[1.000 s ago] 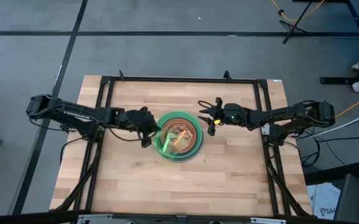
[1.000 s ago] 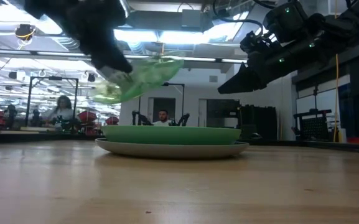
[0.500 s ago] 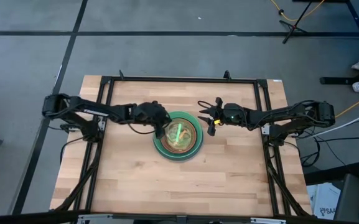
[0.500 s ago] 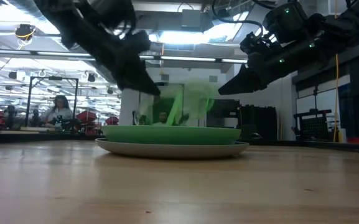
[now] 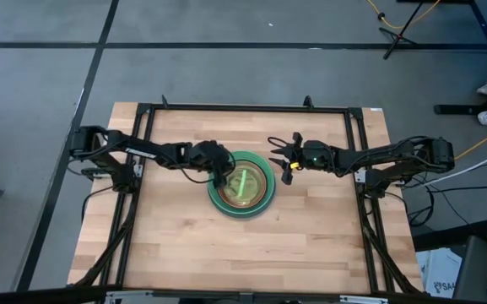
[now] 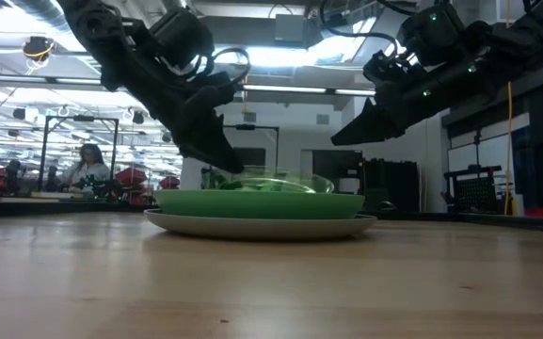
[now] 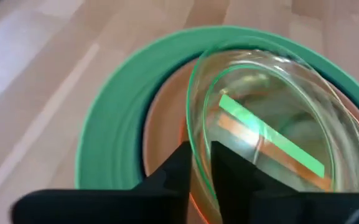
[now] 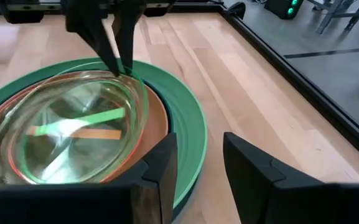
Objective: Stack plastic plates
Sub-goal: Stack the light green plate on top of the orange plate, then return to Home Position
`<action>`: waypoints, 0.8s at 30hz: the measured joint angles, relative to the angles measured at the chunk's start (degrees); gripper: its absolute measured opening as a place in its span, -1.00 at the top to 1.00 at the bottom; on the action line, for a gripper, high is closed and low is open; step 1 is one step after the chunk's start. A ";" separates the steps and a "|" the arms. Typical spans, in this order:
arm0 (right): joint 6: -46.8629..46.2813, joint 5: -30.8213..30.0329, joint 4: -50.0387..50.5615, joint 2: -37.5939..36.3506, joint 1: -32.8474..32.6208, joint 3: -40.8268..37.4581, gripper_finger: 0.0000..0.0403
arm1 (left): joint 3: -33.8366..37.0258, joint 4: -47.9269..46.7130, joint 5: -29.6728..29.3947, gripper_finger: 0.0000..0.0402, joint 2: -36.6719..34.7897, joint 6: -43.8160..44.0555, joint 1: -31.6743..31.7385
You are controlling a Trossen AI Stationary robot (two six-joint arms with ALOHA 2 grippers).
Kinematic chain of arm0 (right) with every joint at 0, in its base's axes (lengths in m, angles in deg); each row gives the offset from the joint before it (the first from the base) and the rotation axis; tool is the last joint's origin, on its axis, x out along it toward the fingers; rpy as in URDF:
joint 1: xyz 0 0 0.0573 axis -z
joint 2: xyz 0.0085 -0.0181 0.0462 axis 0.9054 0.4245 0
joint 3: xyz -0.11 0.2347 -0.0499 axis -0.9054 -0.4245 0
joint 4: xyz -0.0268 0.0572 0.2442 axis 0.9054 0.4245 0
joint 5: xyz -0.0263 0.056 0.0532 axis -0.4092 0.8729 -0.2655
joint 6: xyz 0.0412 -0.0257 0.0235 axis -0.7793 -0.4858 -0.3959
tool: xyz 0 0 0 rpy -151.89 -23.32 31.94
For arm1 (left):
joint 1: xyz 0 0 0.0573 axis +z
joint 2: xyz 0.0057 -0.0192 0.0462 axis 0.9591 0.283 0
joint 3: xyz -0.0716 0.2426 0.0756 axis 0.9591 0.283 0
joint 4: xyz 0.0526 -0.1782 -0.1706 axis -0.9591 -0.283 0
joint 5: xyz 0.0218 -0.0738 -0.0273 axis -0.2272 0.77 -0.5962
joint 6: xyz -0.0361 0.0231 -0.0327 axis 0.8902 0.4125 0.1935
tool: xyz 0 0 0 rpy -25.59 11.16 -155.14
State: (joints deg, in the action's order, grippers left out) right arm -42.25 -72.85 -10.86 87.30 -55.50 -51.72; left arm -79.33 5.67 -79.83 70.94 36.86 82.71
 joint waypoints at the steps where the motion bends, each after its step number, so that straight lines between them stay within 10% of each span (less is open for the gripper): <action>1: 0.00 -0.02 -0.03 0.00 0.00 0.00 0.40 | 0.00 -0.68 0.61 0.70 -0.28 0.00 0.00; 14: 0.40 -2.80 -0.72 -0.02 0.00 0.83 0.12 | 0.23 -8.52 1.21 0.38 -13.42 -8.47 0.28; 24: 2.10 -1.94 6.96 -4.03 0.87 2.99 0.16 | 12.65 7.05 6.86 0.38 -22.72 -14.21 2.21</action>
State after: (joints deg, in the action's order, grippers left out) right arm -40.15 -74.79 -3.89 83.27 -54.63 -48.73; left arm -66.68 12.72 -72.97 48.21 22.65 84.92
